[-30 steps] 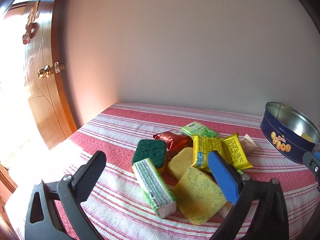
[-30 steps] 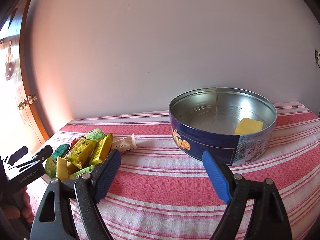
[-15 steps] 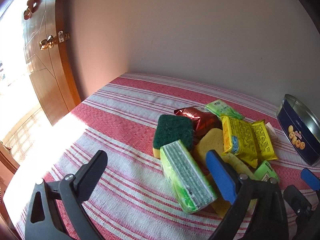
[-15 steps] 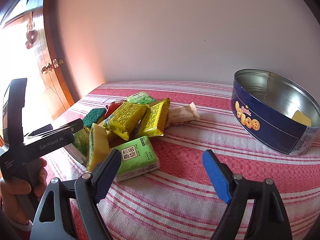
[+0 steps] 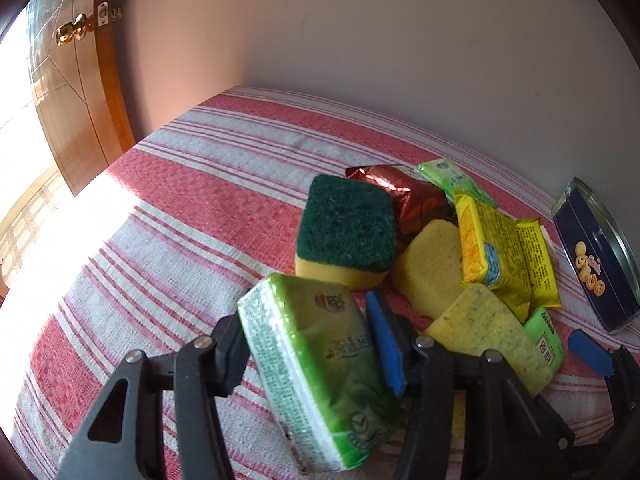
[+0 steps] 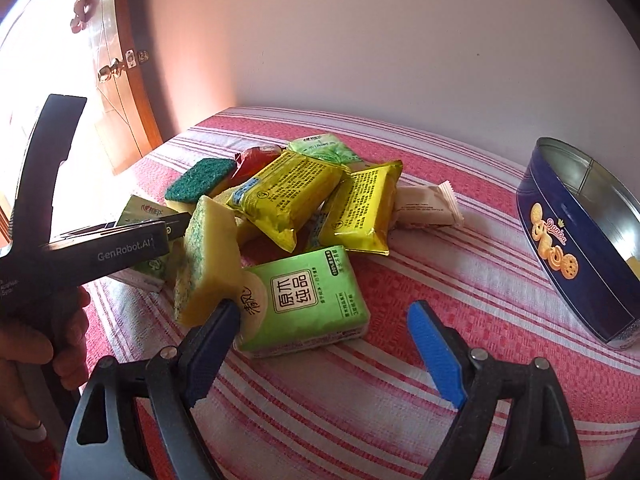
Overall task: Organize objects
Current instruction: 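Grasp the green-white sponge with the left gripper while the right gripper grasps the green packet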
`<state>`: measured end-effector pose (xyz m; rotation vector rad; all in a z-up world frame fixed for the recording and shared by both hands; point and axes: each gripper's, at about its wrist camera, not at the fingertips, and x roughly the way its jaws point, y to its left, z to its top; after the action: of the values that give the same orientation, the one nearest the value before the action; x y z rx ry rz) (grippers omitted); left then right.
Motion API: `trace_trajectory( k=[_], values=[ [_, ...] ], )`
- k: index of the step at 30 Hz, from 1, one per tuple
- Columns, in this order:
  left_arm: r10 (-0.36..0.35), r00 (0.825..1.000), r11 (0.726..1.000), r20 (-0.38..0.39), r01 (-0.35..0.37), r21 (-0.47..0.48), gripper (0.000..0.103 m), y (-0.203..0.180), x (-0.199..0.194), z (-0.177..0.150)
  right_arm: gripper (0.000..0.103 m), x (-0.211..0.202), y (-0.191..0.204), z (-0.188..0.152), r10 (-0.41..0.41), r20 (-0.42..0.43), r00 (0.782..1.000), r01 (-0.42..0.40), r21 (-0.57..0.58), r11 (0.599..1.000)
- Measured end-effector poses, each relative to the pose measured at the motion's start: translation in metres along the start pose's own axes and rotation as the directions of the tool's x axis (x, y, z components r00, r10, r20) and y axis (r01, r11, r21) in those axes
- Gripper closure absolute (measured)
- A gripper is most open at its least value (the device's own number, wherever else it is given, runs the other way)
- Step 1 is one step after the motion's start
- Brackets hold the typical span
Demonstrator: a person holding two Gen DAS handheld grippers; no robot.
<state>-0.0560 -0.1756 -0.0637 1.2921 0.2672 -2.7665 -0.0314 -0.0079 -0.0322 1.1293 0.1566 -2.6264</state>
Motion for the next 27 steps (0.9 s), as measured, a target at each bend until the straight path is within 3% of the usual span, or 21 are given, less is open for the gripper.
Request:
trace_trajectory(
  k=[5, 8, 9, 11, 15, 20, 27],
  values=[
    [-0.026, 1.000, 0.999, -0.003, 0.027, 0.023, 0.059, -0.005, -0.001, -0.002, 0.011, 0.019, 0.001, 0.002, 0.040, -0.090, 0.995, -0.041, -0.008, 0.999],
    [-0.033, 0.999, 0.999, -0.005, 0.033, 0.038, 0.067, -0.009, -0.003, -0.003, 0.011, 0.019, -0.007, 0.000, 0.065, -0.081, 0.995, -0.064, 0.023, 0.998],
    [-0.037, 0.999, 0.998, -0.002, 0.037, 0.044, 0.072, -0.010, -0.003, -0.003, 0.013, 0.018, -0.010, 0.000, 0.073, -0.074, 0.995, -0.070, 0.036, 0.997],
    [-0.037, 0.999, 0.998, 0.013, 0.036, 0.053, 0.075, -0.011, -0.006, -0.003, 0.032, 0.014, -0.013, -0.002, 0.063, -0.059, 0.996, -0.060, 0.043, 0.997],
    [-0.020, 0.997, 0.999, 0.081, 0.018, 0.026, 0.078, -0.006, -0.019, -0.003, 0.033, 0.006, -0.024, -0.007, 0.083, -0.049, 0.995, -0.080, 0.062, 0.995],
    [-0.012, 0.979, 1.000, 0.204, 0.011, 0.009, 0.078, -0.002, -0.044, -0.006, 0.033, -0.023, -0.054, -0.004, 0.083, 0.097, 0.992, -0.099, 0.172, 0.980],
    [-0.063, 0.942, 0.998, 0.329, 0.057, 0.028, 0.078, -0.014, -0.077, 0.000, 0.033, -0.064, -0.098, 0.001, 0.045, 0.287, 0.957, -0.136, 0.305, 0.943]
  ],
)
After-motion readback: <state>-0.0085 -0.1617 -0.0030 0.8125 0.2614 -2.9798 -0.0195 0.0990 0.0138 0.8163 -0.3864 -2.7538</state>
